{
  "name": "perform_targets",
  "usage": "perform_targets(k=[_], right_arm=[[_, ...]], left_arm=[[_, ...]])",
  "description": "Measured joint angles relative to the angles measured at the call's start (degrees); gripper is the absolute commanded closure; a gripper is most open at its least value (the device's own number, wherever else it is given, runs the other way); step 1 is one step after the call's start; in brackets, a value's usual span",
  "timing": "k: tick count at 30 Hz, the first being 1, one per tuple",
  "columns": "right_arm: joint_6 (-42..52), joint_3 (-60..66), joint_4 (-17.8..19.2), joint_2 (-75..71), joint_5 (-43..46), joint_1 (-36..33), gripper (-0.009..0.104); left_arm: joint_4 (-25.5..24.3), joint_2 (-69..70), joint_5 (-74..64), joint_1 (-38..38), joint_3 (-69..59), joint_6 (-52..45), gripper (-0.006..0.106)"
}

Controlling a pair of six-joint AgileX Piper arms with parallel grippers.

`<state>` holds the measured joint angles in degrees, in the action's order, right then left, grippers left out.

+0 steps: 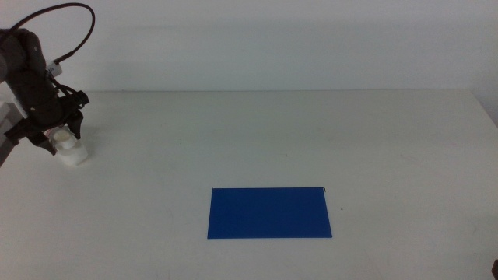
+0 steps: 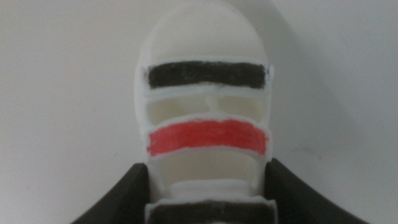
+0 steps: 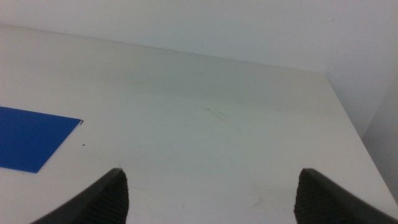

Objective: Use one arm to grab the shoe from the table and place it on the mat.

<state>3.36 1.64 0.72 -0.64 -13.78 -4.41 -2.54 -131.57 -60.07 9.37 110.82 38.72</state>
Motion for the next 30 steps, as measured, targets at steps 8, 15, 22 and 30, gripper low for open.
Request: perform_targets(k=[8, 15, 22, 30], right_arm=[[0.00, 0.00, 0.00, 0.00, 0.00, 0.00, 0.017], [0.00, 0.00, 0.00, 0.00, 0.00, 0.00, 0.017], [0.00, 0.00, 0.00, 0.00, 0.00, 0.00, 0.017], [0.00, 0.00, 0.00, 0.00, 0.00, 0.00, 0.017]], left_arm=[[-4.49, 5.76, -6.47, -1.51, 0.00, 0.86, 0.102], [-5.77, 10.76, -10.26, -3.86, -0.50, 0.14, 0.102], [-5.99, 20.14, -10.39, -8.85, -11.44, 1.67, 0.100], [-7.25, 29.02, -10.91, -17.54, -18.71, 6.94, 0.100]])
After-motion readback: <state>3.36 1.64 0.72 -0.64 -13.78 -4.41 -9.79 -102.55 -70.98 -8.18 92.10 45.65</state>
